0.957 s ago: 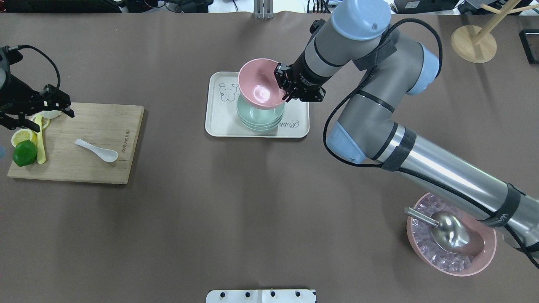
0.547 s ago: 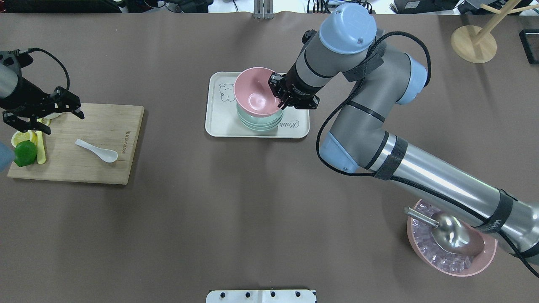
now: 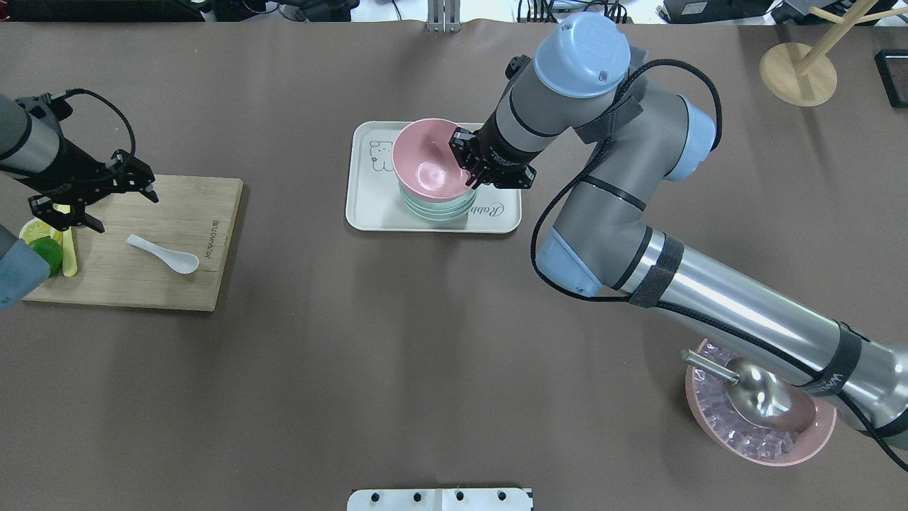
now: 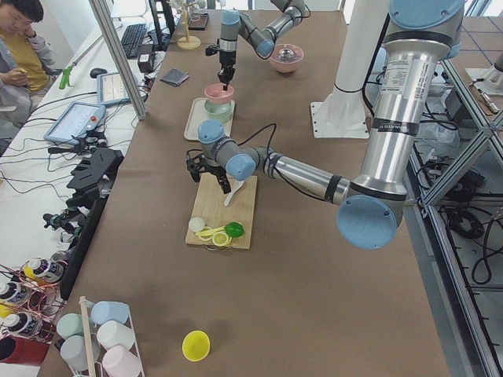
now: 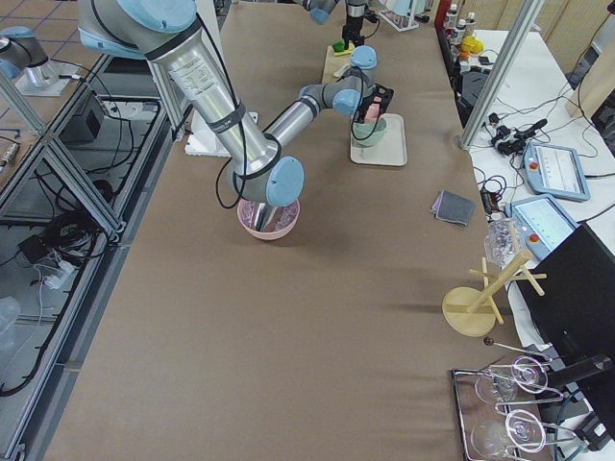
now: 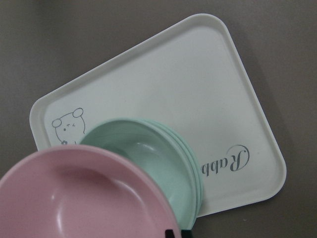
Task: Stack pink bowl on green and place spoon
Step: 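Release the pink bowl while the left gripper grasps the white spoon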
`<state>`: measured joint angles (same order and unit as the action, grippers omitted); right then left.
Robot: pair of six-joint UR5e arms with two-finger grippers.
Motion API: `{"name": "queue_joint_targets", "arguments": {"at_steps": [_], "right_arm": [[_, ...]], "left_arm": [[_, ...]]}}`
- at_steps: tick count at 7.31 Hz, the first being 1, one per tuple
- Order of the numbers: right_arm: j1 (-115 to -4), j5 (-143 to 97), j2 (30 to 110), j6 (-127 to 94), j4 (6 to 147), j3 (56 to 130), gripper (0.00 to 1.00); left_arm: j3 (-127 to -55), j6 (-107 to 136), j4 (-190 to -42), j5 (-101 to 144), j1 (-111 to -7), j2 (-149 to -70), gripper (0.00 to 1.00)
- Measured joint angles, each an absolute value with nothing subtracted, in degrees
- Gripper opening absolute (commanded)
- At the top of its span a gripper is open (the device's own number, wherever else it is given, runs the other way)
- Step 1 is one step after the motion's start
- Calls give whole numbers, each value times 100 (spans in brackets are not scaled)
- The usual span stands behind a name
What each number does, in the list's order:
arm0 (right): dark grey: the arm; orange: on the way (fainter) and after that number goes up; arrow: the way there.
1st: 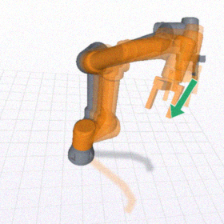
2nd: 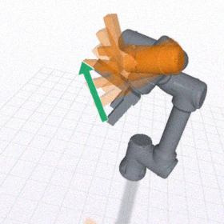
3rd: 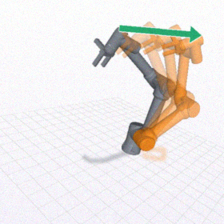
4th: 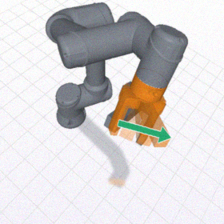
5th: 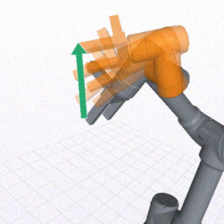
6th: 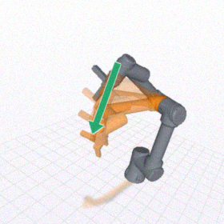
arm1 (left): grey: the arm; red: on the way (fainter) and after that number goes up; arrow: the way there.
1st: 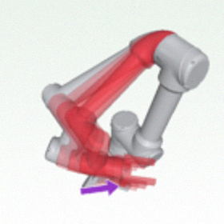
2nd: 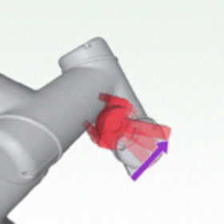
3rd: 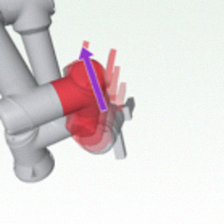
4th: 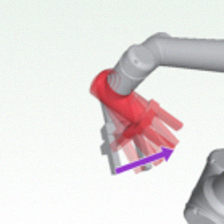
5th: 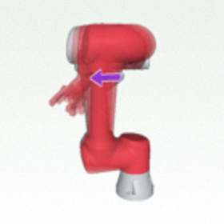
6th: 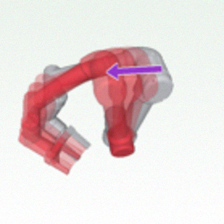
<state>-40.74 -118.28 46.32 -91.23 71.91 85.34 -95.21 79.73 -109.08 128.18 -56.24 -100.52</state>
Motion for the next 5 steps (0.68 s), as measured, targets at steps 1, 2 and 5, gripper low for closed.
{"name": "queue_joint_targets", "arguments": {"at_steps": [1,2,5], "right_arm": [[-4072,-11822,4631,-9123,7190,8532,100],[-4070,-11810,4622,-9125,7185,8530,100],[-4104,-11793,4605,-9175,7167,8586,100]], "left_arm": [[-9532,8423,-10933,12639,-5440,-10064,98],[-9540,8826,-10989,12475,-5274,-10067,98],[-9486,9240,-11075,11993,-4854,-10070,74]]}}
